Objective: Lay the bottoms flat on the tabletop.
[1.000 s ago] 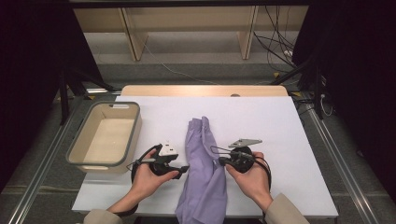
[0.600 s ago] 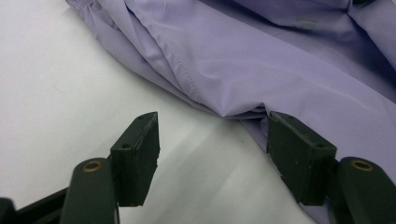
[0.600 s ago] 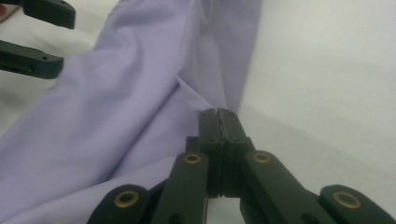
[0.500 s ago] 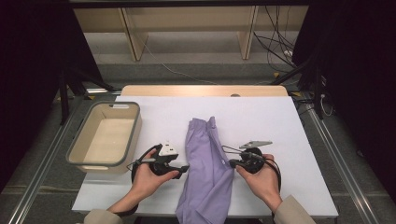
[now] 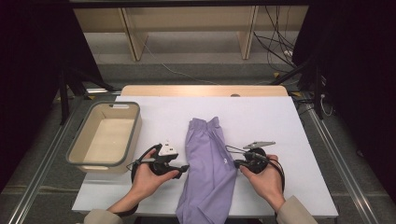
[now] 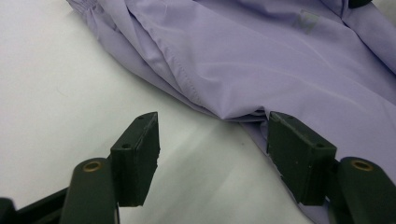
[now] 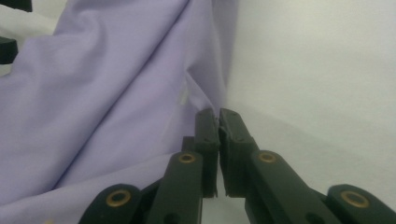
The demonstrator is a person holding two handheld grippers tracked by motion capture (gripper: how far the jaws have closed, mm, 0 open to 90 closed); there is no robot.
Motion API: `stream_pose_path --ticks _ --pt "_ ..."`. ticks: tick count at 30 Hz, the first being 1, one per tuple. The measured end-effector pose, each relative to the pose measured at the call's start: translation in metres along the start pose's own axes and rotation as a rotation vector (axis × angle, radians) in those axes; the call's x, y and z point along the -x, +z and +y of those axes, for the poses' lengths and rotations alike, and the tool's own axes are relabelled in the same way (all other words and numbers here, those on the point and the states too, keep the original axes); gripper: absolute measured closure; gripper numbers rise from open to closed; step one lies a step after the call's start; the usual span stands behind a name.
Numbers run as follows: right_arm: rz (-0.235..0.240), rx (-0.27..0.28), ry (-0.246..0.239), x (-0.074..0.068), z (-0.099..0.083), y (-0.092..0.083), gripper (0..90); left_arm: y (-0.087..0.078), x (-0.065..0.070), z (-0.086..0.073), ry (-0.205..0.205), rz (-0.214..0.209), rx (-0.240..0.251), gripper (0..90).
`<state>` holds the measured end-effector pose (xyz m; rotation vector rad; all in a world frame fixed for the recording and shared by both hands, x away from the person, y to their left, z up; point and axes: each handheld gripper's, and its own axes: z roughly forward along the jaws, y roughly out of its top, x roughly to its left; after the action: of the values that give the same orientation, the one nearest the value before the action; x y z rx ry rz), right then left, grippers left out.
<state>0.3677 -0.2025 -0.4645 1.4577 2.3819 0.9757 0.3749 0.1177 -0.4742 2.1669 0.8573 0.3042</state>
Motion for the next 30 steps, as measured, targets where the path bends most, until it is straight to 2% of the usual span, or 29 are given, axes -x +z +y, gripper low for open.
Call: stream_pose_path --ticks 13,16,20,25,27,30 --pt "-0.051 0.002 0.008 0.006 0.0 -0.005 85.1 -0.001 0.0 0.0 -0.004 0.007 0.01 35.0" --pt "-0.081 0.011 0.002 0.008 0.0 -0.007 84.8 -0.002 -0.001 0.0 -0.002 0.007 0.009 35.1" --pt "-0.091 0.049 0.005 0.009 0.002 -0.012 84.6 -0.002 0.0 0.001 -0.003 0.008 0.011 35.1" --pt "-0.06 0.111 -0.029 -0.003 0.009 -0.02 88.9 -0.002 -0.001 0.001 -0.001 0.008 0.01 35.1" --pt "-0.027 0.108 -0.052 -0.012 0.01 -0.018 89.4 -0.001 0.0 0.001 0.0 0.008 0.01 35.1" --pt "0.035 0.074 -0.079 -0.026 0.01 -0.01 89.5 -0.001 0.0 0.001 0.0 0.007 0.01 35.2"
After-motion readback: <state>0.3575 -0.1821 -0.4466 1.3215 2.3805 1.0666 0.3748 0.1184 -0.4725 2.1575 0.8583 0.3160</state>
